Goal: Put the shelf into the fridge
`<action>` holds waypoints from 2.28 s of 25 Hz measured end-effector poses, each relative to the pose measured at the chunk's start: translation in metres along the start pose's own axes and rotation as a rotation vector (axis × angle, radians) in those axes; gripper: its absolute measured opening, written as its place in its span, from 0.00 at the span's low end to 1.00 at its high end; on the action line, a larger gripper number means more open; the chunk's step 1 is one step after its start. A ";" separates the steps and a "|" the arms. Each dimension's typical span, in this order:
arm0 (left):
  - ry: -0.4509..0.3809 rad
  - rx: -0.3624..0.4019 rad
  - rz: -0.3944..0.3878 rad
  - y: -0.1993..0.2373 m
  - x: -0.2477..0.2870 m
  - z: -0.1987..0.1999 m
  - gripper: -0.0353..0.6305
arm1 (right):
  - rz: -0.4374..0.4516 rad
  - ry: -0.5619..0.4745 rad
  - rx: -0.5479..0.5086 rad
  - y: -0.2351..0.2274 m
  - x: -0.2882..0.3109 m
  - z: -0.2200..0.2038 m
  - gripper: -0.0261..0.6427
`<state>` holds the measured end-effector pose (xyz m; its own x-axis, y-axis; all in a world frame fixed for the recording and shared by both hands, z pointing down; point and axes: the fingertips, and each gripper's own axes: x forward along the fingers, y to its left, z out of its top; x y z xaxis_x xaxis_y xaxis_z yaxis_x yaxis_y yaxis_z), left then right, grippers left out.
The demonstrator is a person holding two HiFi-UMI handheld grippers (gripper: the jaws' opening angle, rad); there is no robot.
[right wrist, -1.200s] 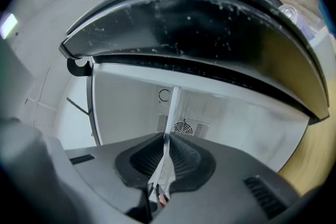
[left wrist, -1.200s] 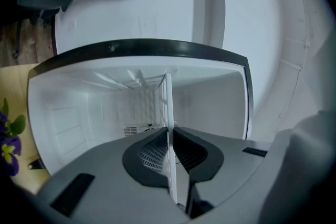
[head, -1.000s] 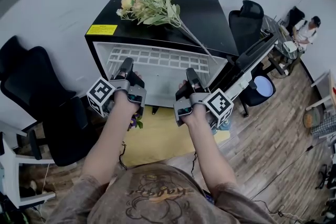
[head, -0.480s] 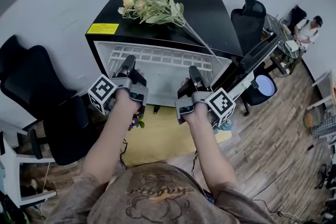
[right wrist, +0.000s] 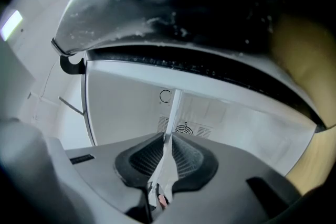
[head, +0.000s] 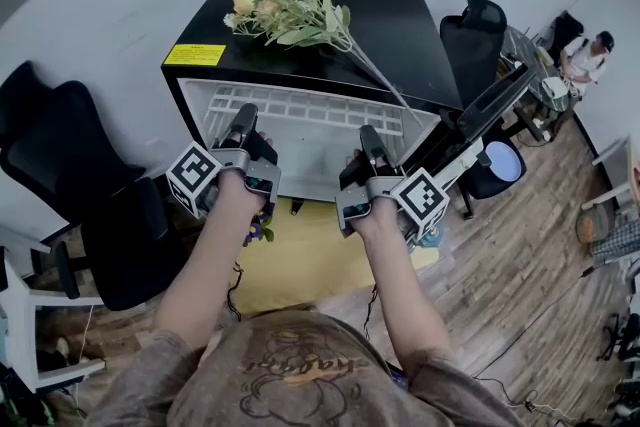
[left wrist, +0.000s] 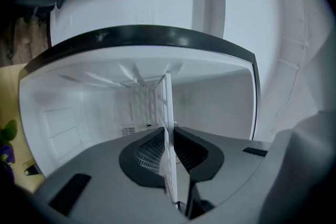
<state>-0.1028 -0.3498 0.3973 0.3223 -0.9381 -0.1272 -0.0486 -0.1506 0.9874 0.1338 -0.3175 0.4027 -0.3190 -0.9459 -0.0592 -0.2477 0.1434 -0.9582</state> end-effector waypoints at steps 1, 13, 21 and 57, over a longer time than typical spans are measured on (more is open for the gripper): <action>0.001 -0.006 -0.001 0.000 -0.001 0.000 0.14 | 0.005 0.001 0.004 0.000 -0.001 0.000 0.09; 0.030 -0.040 0.005 -0.006 -0.045 -0.019 0.14 | 0.013 0.038 0.027 0.005 -0.038 -0.022 0.07; 0.057 -0.066 0.004 -0.012 -0.094 -0.032 0.14 | 0.012 0.059 0.021 0.009 -0.088 -0.029 0.07; 0.309 0.805 -0.055 0.009 -0.179 -0.075 0.10 | 0.034 0.217 -0.945 -0.003 -0.175 -0.070 0.04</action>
<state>-0.0904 -0.1599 0.4357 0.5806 -0.8137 -0.0266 -0.6427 -0.4781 0.5987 0.1267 -0.1318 0.4354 -0.4777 -0.8764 0.0610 -0.8381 0.4339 -0.3307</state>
